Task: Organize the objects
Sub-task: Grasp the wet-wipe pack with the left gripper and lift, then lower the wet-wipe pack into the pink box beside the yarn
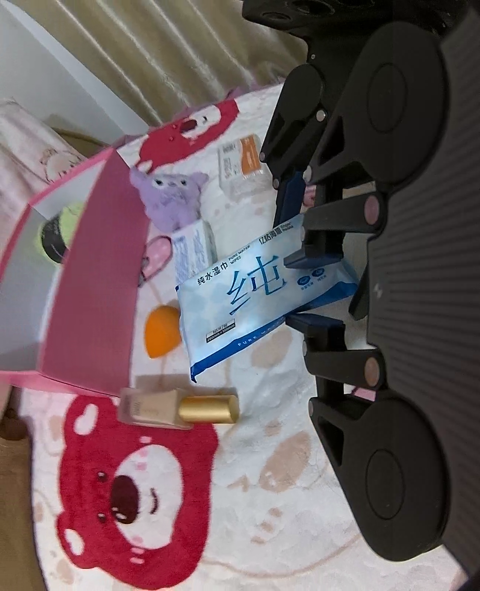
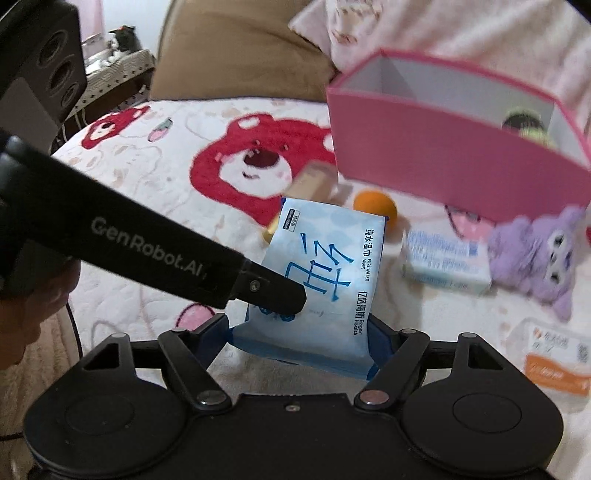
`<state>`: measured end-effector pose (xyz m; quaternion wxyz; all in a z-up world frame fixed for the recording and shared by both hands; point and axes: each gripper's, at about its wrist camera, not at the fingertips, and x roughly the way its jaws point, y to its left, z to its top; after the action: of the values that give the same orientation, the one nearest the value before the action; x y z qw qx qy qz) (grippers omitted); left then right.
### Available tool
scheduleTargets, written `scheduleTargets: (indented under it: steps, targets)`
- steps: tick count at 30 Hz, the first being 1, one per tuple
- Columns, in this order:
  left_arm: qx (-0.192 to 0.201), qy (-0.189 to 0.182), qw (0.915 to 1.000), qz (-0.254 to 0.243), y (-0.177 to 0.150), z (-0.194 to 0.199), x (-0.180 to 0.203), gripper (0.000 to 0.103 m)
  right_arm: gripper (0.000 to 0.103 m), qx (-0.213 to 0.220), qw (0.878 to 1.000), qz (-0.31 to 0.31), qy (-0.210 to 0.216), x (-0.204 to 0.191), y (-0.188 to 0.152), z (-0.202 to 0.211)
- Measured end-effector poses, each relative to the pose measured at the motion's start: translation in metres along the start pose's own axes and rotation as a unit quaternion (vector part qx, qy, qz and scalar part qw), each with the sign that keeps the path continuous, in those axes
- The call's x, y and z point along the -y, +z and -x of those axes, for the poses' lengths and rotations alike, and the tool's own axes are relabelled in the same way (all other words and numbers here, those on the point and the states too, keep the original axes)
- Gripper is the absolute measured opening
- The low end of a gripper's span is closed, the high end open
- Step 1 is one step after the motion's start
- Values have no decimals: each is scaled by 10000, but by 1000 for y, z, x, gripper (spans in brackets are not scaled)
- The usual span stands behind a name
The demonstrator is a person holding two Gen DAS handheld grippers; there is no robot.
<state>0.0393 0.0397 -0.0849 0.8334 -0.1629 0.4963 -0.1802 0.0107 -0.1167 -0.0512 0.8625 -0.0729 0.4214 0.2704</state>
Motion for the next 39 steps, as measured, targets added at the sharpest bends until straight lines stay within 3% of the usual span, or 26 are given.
scheduleTargets:
  steps: [4, 11, 18, 24, 28, 32, 39]
  targets:
    - [97, -82, 9994, -325, 21, 19, 16, 25, 81, 283, 9991, 256, -194, 0, 16, 20]
    - [598, 0, 9951, -787, 77, 51, 59, 25, 81, 803, 9955, 259, -421, 24, 71, 61]
    - [912, 143, 9929, -749, 138, 34, 86, 27, 81, 985, 9938, 21, -523, 68, 123, 63]
    - [910, 537, 9926, -591, 186, -16, 85, 27, 80, 962, 9920, -748, -338, 126, 154, 23]
    - [775, 572, 9947, -357, 215, -58, 67, 27, 80, 802, 9905, -1056, -358, 151, 165, -13]
    - [491, 751, 9959, 89, 237, -100, 46, 27, 80, 292, 9884, -1487, -80, 183, 178, -60]
    - [101, 579, 9968, 539, 260, -144, 23, 26, 80, -266, 9874, -1525, -325, 204, 193, -104]
